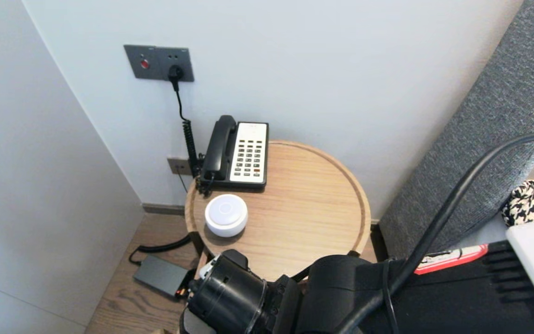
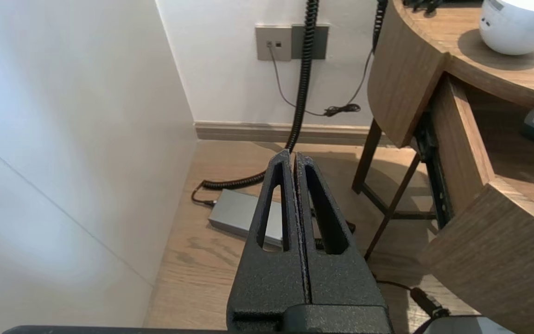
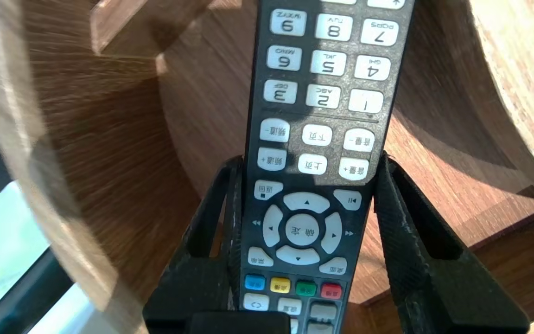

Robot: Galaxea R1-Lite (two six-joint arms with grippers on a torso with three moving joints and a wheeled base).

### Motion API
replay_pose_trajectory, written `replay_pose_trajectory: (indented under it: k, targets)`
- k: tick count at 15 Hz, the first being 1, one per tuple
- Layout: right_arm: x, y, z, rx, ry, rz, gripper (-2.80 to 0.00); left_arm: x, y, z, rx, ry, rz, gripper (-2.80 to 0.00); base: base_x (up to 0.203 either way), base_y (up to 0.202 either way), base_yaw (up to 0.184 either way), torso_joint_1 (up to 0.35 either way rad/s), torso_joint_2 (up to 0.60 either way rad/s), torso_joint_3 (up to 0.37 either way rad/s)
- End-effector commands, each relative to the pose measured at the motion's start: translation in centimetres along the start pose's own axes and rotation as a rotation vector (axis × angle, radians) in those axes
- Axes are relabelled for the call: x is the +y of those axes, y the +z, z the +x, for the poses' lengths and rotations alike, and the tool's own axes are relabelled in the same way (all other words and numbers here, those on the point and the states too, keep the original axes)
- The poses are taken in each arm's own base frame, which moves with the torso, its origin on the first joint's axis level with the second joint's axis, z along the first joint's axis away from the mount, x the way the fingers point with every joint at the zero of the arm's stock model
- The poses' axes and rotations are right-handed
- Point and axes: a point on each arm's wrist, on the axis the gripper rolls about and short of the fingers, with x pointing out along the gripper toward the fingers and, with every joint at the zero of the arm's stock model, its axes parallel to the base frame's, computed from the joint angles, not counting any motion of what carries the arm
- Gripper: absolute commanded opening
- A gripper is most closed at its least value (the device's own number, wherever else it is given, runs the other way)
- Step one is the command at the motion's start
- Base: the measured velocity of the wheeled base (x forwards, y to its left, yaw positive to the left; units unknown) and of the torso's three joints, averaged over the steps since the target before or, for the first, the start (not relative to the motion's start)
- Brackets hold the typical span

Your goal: Put the remote controls on the table in the drawer one by one

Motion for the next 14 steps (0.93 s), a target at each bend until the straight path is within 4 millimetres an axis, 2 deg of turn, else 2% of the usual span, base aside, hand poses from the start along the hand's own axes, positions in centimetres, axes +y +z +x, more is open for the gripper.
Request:
replay_pose_trajectory:
  k: [1, 4, 6, 10, 14]
  targets:
    - [-0.7, 0.1, 0.3, 0.005, -0.018, 0.018, -2.8, 0.0, -0.3, 0.1, 0.012, -0.001, 0.0, -2.8, 0.0, 0.0, 0.0, 0.0, 0.0, 0.0]
    - [-1.4, 0.2, 1.0, -0.02, -0.025, 0.044, -2.8, 0.0, -0.3, 0.1, 0.012, 0.0, 0.0, -2.8, 0.0, 0.0, 0.0, 0.0, 0.0, 0.0]
    - [-1.7, -0.6, 1.2, -0.009, -0.032, 0.046, -2.8, 0.0, -0.3, 0.1, 0.012, 0.0, 0.0, -2.8, 0.0, 0.0, 0.0, 0.0, 0.0, 0.0]
    - [-1.8, -1.0, 0.7, -0.04, -0.02, 0.055, -2.8, 0.0, -0.3, 0.1, 0.011, -0.001, 0.002, -2.8, 0.0, 0.0, 0.0, 0.0, 0.0, 0.0]
    - [-0.9, -1.5, 0.7, -0.031, -0.012, 0.03, -2.8, 0.0, -0.3, 0.1, 0.011, -0.001, 0.0, -2.8, 0.0, 0.0, 0.0, 0.0, 0.0, 0.0]
